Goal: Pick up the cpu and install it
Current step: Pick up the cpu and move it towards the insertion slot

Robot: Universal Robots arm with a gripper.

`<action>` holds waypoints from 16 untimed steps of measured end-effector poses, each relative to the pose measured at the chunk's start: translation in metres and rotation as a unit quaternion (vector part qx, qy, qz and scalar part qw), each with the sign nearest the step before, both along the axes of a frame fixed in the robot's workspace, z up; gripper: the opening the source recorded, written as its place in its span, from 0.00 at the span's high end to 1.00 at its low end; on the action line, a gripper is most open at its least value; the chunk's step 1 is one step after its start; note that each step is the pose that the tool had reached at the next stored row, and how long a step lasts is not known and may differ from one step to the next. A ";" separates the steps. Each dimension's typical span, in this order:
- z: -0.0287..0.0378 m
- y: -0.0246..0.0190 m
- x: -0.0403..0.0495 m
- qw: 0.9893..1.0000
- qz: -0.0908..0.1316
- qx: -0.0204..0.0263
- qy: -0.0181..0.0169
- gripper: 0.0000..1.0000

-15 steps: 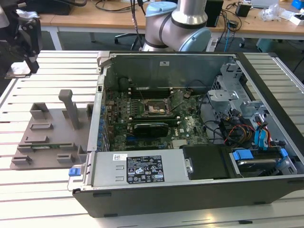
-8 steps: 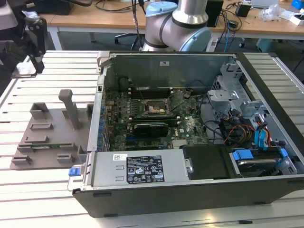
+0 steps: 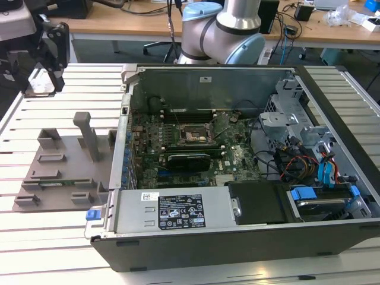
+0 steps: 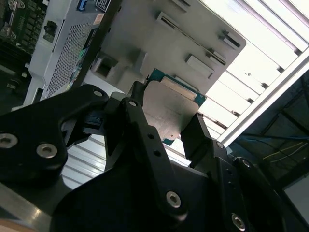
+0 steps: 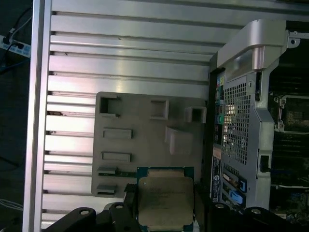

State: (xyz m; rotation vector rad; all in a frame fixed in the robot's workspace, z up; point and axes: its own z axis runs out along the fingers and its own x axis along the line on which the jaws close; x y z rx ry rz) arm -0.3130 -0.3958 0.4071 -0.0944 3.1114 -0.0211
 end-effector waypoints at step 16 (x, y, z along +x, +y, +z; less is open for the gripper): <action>0.0000 0.0000 0.0309 1.000 0.000 0.000 0.000 0.45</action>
